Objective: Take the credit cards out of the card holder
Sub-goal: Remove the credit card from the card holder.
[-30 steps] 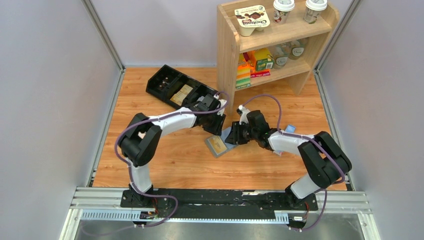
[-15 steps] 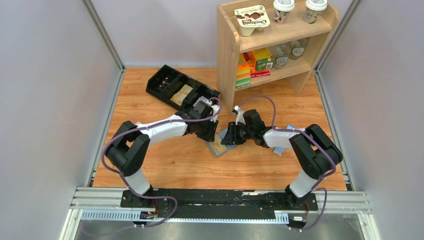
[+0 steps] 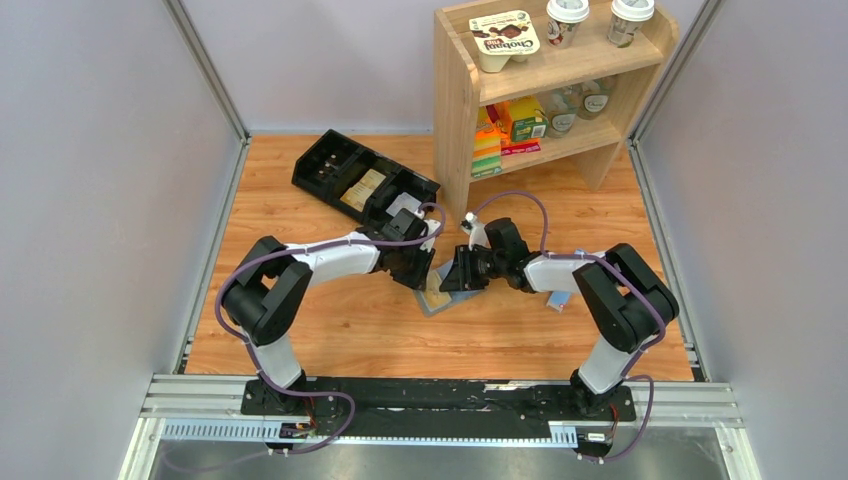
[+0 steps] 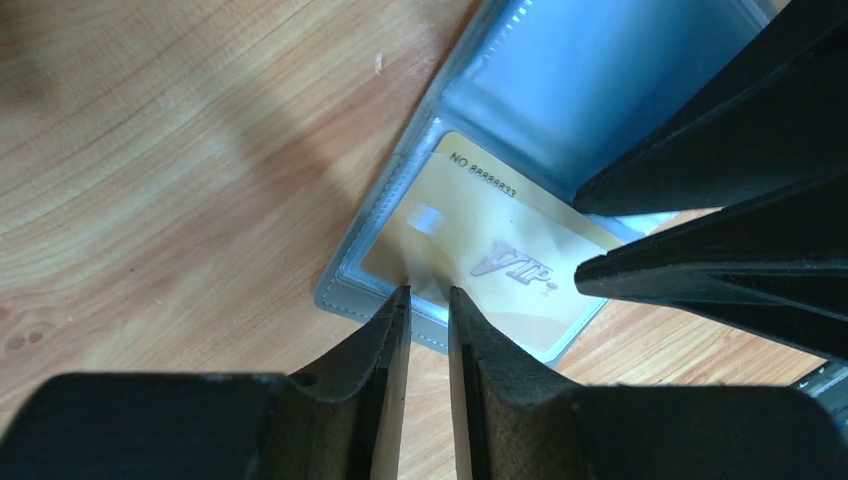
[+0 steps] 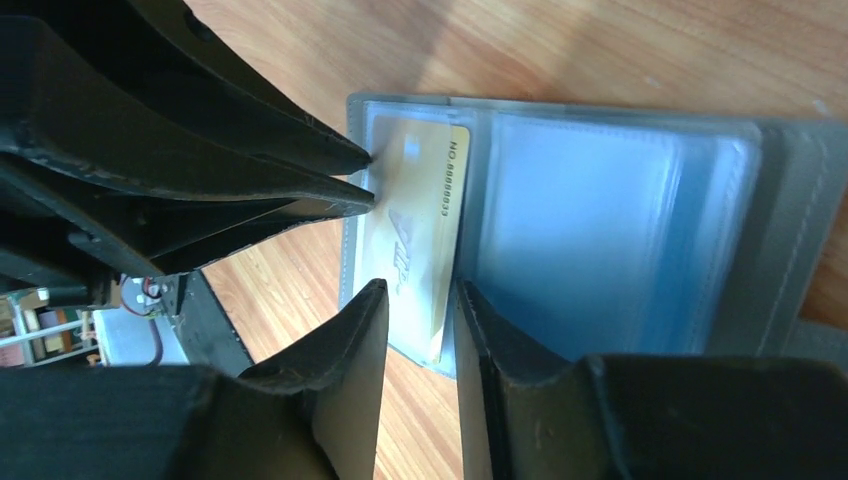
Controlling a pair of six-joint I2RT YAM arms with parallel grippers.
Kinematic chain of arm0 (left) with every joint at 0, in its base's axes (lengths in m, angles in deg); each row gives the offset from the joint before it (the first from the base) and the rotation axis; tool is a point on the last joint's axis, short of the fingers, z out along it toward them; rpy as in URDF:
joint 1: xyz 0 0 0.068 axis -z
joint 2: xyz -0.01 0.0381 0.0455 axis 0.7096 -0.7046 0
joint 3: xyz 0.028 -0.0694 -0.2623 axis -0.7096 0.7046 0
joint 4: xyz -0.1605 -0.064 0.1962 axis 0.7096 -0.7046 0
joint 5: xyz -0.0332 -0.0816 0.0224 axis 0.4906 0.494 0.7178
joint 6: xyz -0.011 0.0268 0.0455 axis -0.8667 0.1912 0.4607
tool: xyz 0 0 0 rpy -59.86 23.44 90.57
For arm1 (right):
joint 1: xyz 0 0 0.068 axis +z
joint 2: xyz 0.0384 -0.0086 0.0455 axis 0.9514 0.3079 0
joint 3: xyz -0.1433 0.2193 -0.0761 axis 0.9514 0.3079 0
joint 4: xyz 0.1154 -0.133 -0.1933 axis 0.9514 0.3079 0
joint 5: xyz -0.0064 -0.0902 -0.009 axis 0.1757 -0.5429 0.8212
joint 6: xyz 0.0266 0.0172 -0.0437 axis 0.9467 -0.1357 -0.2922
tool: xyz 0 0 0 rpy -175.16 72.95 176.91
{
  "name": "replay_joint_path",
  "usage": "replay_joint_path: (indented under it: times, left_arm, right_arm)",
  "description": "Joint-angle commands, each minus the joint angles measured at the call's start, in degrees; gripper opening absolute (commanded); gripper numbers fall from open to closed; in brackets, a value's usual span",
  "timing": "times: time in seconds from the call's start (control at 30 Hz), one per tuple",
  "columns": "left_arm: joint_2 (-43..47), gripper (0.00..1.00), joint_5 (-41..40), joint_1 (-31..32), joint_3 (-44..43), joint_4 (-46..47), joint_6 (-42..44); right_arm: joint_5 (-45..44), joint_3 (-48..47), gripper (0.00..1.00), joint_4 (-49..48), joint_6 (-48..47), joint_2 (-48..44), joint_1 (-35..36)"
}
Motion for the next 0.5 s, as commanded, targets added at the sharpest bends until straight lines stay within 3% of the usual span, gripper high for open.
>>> replay_joint_path:
  times: [0.0,0.23,0.47]
  left_arm:
    - [0.2,0.29,-2.6,0.2,2.5,-2.1,0.8]
    - [0.1,0.28,-3.4,0.2,3.5,-1.8,0.8]
    - [-0.1,0.27,-2.4,0.2,4.5,-0.7,-0.1]
  right_arm:
    - [5.7,-1.4,0.31,-3.1,1.2,0.6,-0.1]
    - [10.9,-2.6,0.25,-5.4,3.4,0.9,-0.1]
    - [9.2,-3.6,0.23,-3.9,4.5,1.6,0.1]
